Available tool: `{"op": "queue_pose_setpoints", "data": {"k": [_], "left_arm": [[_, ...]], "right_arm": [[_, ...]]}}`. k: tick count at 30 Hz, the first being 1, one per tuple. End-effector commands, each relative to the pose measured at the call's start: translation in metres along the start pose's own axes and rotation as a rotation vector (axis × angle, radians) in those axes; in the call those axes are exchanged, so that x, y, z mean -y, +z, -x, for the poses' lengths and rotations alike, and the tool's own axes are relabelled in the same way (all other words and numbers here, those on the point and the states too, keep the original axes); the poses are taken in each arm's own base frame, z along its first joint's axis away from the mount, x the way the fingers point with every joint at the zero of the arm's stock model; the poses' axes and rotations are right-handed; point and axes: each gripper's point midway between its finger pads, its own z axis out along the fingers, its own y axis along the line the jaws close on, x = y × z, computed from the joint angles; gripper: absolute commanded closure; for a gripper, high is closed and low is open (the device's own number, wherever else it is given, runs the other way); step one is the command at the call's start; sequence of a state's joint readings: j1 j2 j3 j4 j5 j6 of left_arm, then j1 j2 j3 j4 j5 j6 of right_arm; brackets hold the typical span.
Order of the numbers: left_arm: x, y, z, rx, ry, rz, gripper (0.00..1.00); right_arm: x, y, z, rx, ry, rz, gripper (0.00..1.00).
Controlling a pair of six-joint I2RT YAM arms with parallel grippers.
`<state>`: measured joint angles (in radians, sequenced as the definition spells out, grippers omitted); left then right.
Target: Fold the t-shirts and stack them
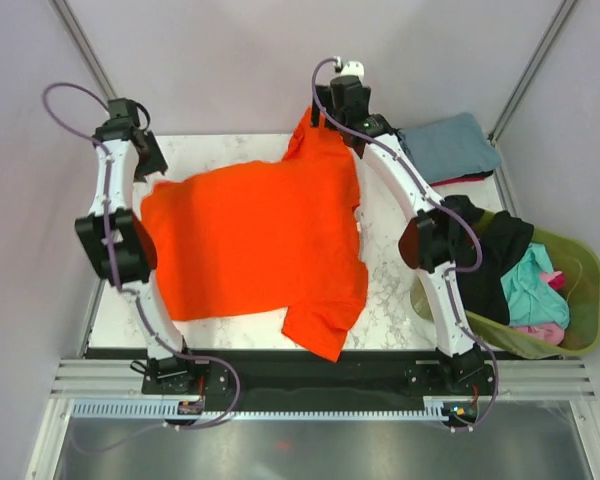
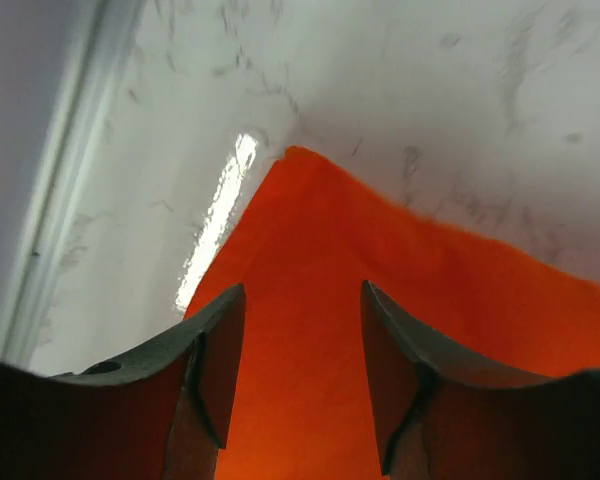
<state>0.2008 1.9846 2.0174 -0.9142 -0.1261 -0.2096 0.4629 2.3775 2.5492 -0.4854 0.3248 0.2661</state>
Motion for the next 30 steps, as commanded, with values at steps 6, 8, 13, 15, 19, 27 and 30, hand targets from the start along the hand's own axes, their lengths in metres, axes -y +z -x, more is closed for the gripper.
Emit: {"op": "queue_pose_setpoints", "data": {"k": [6,8,13,15,19,27,30], "left_arm": [[0.012,0.002,-0.014,-0.12,-0.069,-0.065,0.42],[0.007,-0.009,-0.013,-0.103,-0.079,-0.044,0.43],[0.004,-0.005,-0.048,-0.141,-0.089,-0.041,0.43],[0.006,-0.001,-0.064,-0.174,-0.108,-0.042,0.43],[0.008,0.025,-0.121,-0.275,-0.15,-0.022,0.44],[0.014,0.071,-0.149,-0.344,-0.223,-0.007,0.46],[0.013,0.084,-0.145,-0.343,-0.219,0.013,0.46]], "right_arm": [[0.024,-0.006,-0.003,-0.042,0.097,0.024,0.02],[0.022,-0.011,-0.021,-0.09,0.094,0.048,0.02],[0.014,-0.04,-0.076,-0.186,0.126,0.123,0.02],[0.004,-0.048,-0.087,-0.2,0.159,0.177,0.02],[-0.004,-0.046,-0.147,-0.323,0.163,0.205,0.02],[-0.024,-0.022,-0.231,-0.509,0.114,0.251,0.02],[-0.023,-0.01,-0.252,-0.539,0.109,0.24,0.02]]}}
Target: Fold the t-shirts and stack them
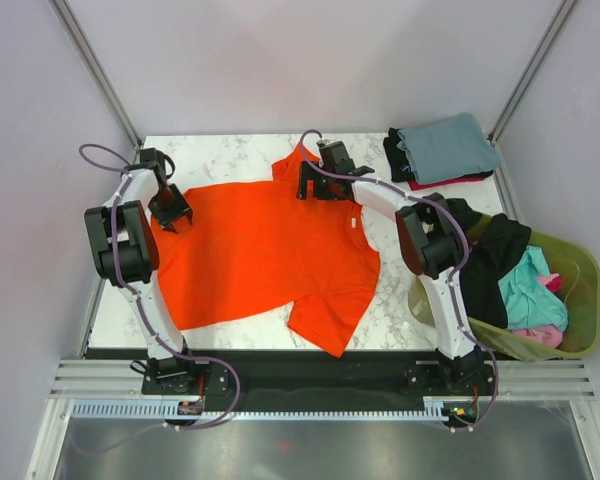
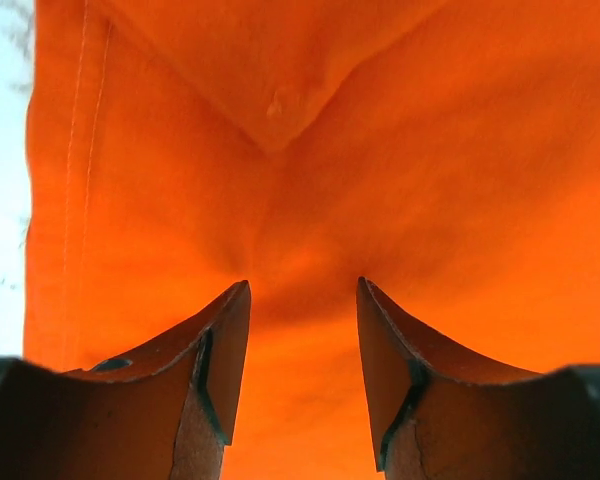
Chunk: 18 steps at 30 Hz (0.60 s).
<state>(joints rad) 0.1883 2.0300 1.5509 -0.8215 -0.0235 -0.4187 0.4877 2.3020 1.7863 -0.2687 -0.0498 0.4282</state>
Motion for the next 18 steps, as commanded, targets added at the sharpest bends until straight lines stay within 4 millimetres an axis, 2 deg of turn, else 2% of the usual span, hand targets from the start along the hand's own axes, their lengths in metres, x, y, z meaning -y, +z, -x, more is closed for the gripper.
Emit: {"op": "queue_pose_setpoints", "data": {"k": [1,2,3,4,6,7,8,9,10,11,12,13,14,15,16,18], "left_arm": [[0.014,0.01,0.036,0.08,-0.052,-0.025,0.46],[0.011,0.015,0.039,0.08,-0.047,-0.012,0.46],[0.011,0.019,0.043,0.079,-0.046,-0.01,0.46],[0.011,0.029,0.048,0.069,-0.043,-0.006,0.47],[0.01,0.036,0.055,0.065,-0.039,0.007,0.47],[0.012,0.03,0.071,0.094,-0.032,0.006,0.47],[0.008,0.041,0.075,0.087,-0.023,0.038,0.47],[0.01,0.033,0.097,0.136,-0.022,0.031,0.47],[0.009,0.032,0.104,0.14,0.0,0.039,0.47],[0.004,0.047,0.105,0.118,0.006,0.069,0.47],[0.004,0.046,0.114,0.132,0.008,0.07,0.47],[0.007,0.034,0.139,0.195,0.011,0.059,0.47],[-0.003,0.039,0.144,0.205,0.011,0.118,0.47],[-0.005,0.035,0.155,0.233,0.004,0.13,0.47],[-0.003,0.017,0.177,0.301,-0.015,0.107,0.46],[-0.003,-0.004,0.206,0.406,-0.05,0.101,0.46]], "right_arm": [[-0.012,0.007,0.023,0.035,0.015,0.043,0.02],[-0.006,0.02,0.013,0.01,0.018,0.028,0.02],[-0.002,0.023,0.009,-0.006,0.019,0.011,0.02],[-0.001,0.027,0.014,0.006,0.02,0.004,0.02],[0.009,0.038,0.006,-0.011,0.031,-0.031,0.02],[0.013,0.041,0.01,-0.005,0.038,-0.041,0.02],[0.02,0.046,0.007,-0.012,0.051,-0.061,0.02],[0.024,0.048,0.003,-0.027,0.06,-0.069,0.02],[0.034,0.052,0.003,-0.032,0.073,-0.082,0.02],[0.039,0.052,0.001,-0.039,0.083,-0.084,0.02],[0.042,0.053,0.001,-0.041,0.085,-0.087,0.02],[0.049,0.055,-0.005,-0.053,0.088,-0.099,0.02],[0.054,0.055,-0.007,-0.058,0.093,-0.108,0.02],[0.057,0.055,-0.01,-0.067,0.087,-0.109,0.02],[0.061,0.058,-0.017,-0.082,0.082,-0.118,0.02],[0.064,0.059,-0.024,-0.1,0.078,-0.118,0.02]]}}
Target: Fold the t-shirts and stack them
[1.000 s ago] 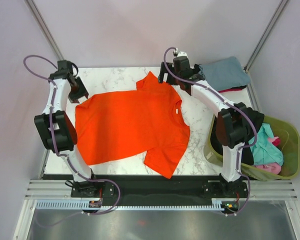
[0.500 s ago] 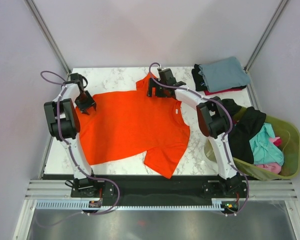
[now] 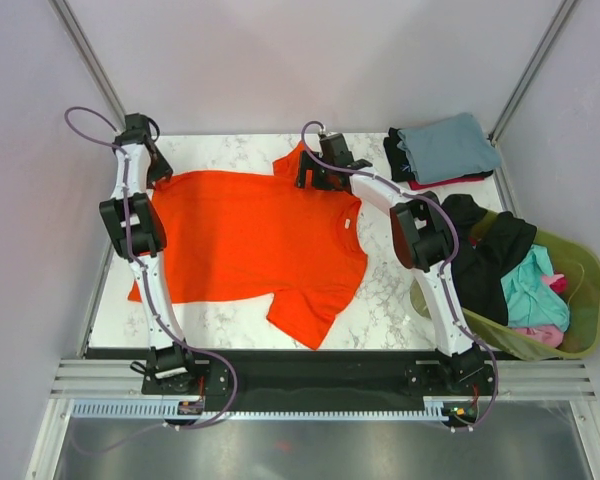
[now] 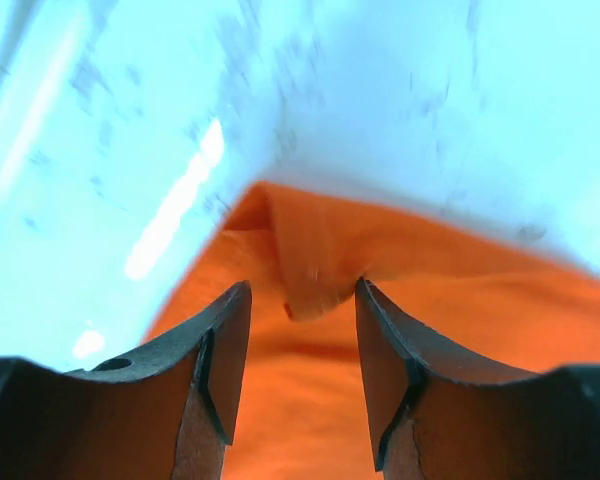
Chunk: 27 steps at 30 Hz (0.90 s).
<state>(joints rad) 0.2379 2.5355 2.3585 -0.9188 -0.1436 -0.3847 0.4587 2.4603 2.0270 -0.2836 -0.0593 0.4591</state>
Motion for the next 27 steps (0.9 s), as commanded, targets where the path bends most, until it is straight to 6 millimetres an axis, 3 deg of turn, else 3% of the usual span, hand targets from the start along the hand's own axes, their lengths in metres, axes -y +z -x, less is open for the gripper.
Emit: {"op": "queue_pose_setpoints", "data": {"k": [1,2,5,6,7,10,12,13,14,16,17,18,19,20,22,23,24,27], "left_arm": [[-0.02,-0.038,0.069,0.207,-0.029,0.051,0.46],[-0.018,-0.047,0.084,0.271,-0.056,0.058,0.46],[-0.012,-0.082,0.105,0.388,-0.095,0.039,0.43],[-0.002,-0.081,0.103,0.411,-0.085,0.015,0.43],[0.0,-0.104,0.113,0.469,-0.077,0.017,0.4],[0.018,-0.116,0.113,0.495,-0.008,-0.003,0.36],[0.023,-0.121,0.101,0.454,0.01,-0.026,0.36],[0.025,-0.134,0.098,0.449,-0.001,-0.052,0.37],[0.022,-0.128,0.081,0.398,0.002,-0.043,0.37],[0.02,-0.135,0.059,0.343,-0.029,-0.064,0.38],[0.016,-0.159,0.056,0.359,-0.044,-0.086,0.38],[0.007,-0.149,0.026,0.288,-0.051,-0.069,0.38],[0.009,-0.153,0.013,0.262,-0.048,-0.105,0.39],[0.0,-0.158,-0.014,0.219,-0.045,-0.104,0.39],[0.003,-0.159,-0.043,0.169,-0.034,-0.134,0.39],[0.001,-0.162,-0.066,0.136,-0.021,-0.14,0.39],[0.002,-0.159,-0.08,0.113,-0.012,-0.142,0.4],[0.004,-0.149,-0.117,0.072,0.005,-0.129,0.4]], "right_arm": [[0.068,0.024,-0.066,-0.179,0.026,-0.135,0.02],[0.068,0.026,-0.069,-0.185,0.024,-0.132,0.02],[0.067,0.03,-0.071,-0.192,0.012,-0.117,0.02],[0.065,0.03,-0.067,-0.186,0.008,-0.106,0.02],[0.06,0.03,-0.067,-0.19,0.002,-0.085,0.02],[0.049,0.024,-0.055,-0.175,-0.002,-0.044,0.02],[0.045,0.018,-0.051,-0.168,-0.004,-0.039,0.02],[0.04,0.01,-0.041,-0.148,-0.008,-0.036,0.02],[0.039,0.006,-0.037,-0.138,-0.012,-0.042,0.02],[0.032,-0.01,-0.028,-0.116,-0.021,-0.046,0.02],[0.031,-0.017,-0.025,-0.107,-0.026,-0.05,0.02],[0.028,-0.03,-0.022,-0.095,-0.037,-0.06,0.02],[0.025,-0.036,-0.021,-0.088,-0.044,-0.062,0.02],[0.024,-0.043,-0.019,-0.08,-0.051,-0.066,0.02],[0.018,-0.064,-0.023,-0.071,-0.07,-0.086,0.02],[0.021,-0.069,-0.04,-0.103,-0.077,-0.095,0.02],[0.013,-0.082,-0.034,-0.071,-0.086,-0.107,0.02],[0.007,-0.101,-0.053,-0.078,-0.104,-0.116,0.02]]}}
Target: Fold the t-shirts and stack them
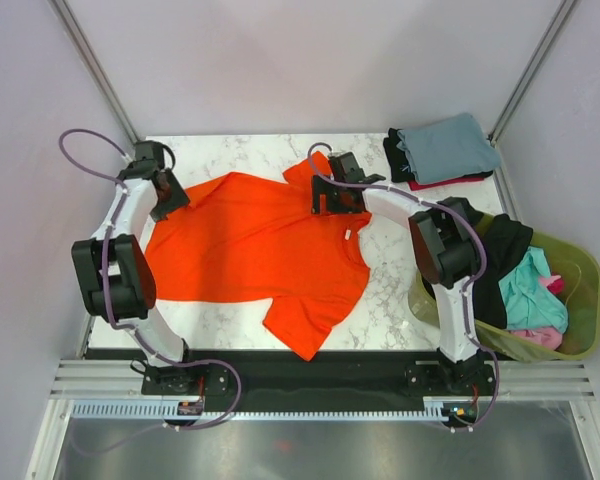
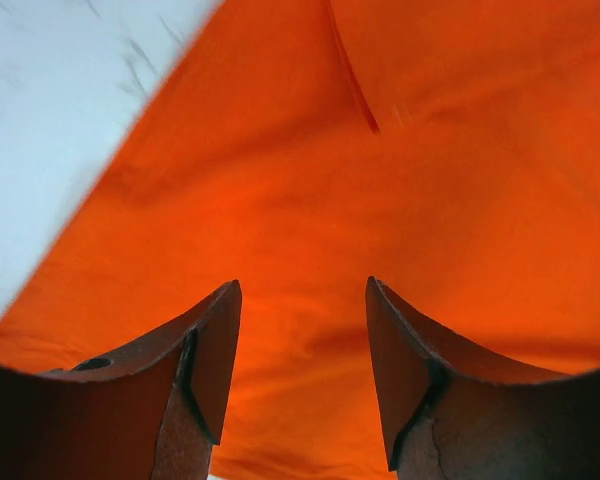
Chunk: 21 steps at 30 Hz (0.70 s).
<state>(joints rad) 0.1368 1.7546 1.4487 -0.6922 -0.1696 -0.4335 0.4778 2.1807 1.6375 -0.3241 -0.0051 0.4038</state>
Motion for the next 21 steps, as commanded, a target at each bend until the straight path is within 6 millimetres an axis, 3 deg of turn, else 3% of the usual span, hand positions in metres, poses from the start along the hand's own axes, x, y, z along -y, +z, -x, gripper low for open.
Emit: {"op": "queue_pose_setpoints", "data": {"k": [1,3,7,10,11,15,20,21], "left_arm": [[0.024,0.0,-0.031,-0.024,-0.021,-0.064,0.4],[0.033,0.007,-0.042,-0.052,-0.034,-0.096,0.4],[0.051,0.015,-0.043,-0.069,-0.037,-0.149,0.41],[0.063,0.019,-0.03,-0.039,-0.022,-0.148,0.42],[0.069,0.018,-0.017,-0.007,-0.017,-0.147,0.42],[0.062,0.035,0.009,0.057,0.014,-0.05,0.42],[0.061,0.063,0.025,0.069,0.041,0.032,0.43],[0.058,0.077,0.019,0.045,0.04,0.048,0.45]], "right_arm": [[-0.012,-0.036,-0.003,0.051,-0.04,-0.03,0.02],[-0.011,-0.041,-0.011,0.052,-0.037,-0.036,0.02],[-0.01,-0.037,-0.014,0.057,-0.032,-0.04,0.02],[-0.011,-0.023,-0.003,0.056,-0.038,-0.057,0.02],[-0.007,-0.022,-0.002,0.041,-0.039,-0.076,0.02],[-0.017,-0.03,0.021,0.084,-0.038,-0.048,0.02],[-0.02,-0.05,0.027,0.107,-0.046,-0.028,0.02],[-0.02,-0.058,0.026,0.112,-0.047,-0.021,0.02]]}}
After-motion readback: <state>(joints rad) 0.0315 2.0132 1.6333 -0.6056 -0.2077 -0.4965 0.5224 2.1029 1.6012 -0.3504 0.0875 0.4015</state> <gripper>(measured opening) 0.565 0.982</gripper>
